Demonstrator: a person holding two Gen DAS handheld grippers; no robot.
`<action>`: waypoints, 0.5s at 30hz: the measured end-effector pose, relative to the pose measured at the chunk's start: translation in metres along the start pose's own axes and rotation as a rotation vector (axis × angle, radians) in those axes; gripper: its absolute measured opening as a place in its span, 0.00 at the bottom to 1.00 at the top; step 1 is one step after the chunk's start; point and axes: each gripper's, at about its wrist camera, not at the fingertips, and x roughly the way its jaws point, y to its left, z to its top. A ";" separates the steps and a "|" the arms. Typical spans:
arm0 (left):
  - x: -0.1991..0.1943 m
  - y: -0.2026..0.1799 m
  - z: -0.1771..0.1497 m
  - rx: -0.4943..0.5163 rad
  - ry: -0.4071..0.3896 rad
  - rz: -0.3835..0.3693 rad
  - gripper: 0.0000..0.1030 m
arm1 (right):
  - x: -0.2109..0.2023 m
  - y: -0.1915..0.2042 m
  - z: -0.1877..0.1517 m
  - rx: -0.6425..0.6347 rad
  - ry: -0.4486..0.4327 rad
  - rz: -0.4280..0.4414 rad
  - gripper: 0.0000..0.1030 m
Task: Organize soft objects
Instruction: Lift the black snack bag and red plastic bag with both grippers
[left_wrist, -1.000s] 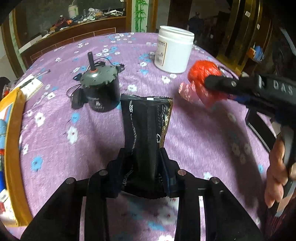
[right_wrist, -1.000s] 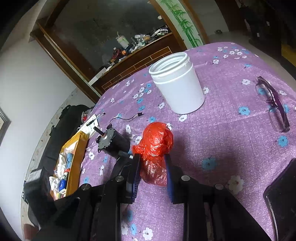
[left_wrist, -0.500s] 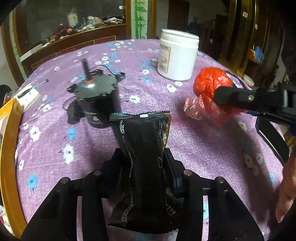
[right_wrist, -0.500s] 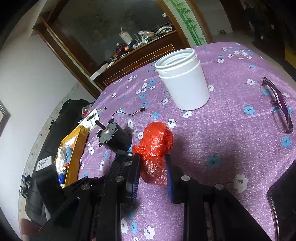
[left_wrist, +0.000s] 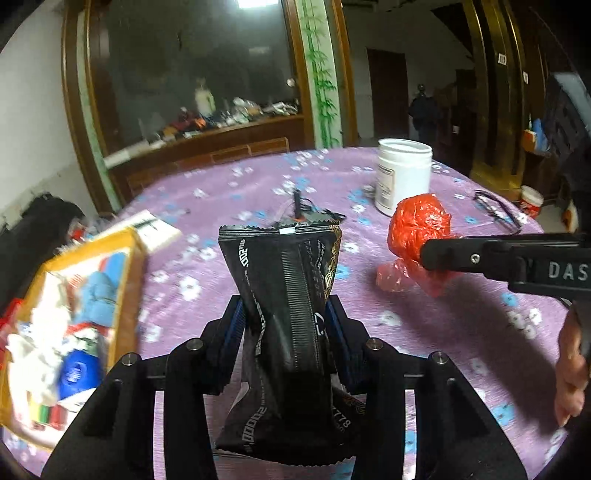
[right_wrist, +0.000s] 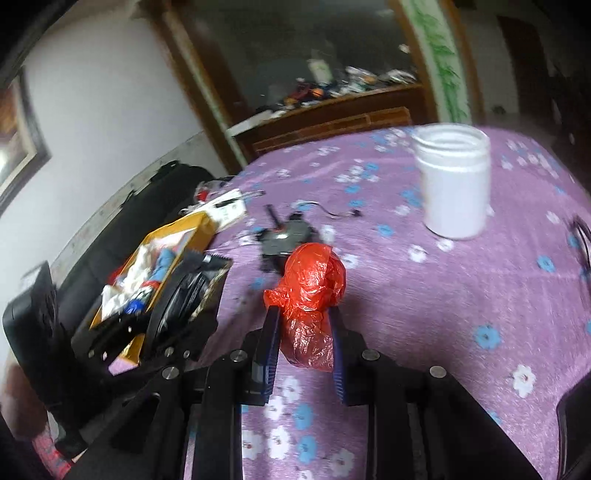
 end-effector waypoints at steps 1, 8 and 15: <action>-0.002 0.001 -0.001 0.003 -0.007 0.009 0.40 | 0.000 0.003 -0.001 -0.014 -0.006 0.005 0.25; -0.006 0.009 -0.007 0.005 -0.013 0.028 0.40 | 0.002 0.010 -0.003 -0.048 -0.014 0.013 0.25; -0.014 0.010 -0.008 0.011 -0.032 0.047 0.40 | 0.000 0.013 -0.003 -0.058 -0.025 0.029 0.25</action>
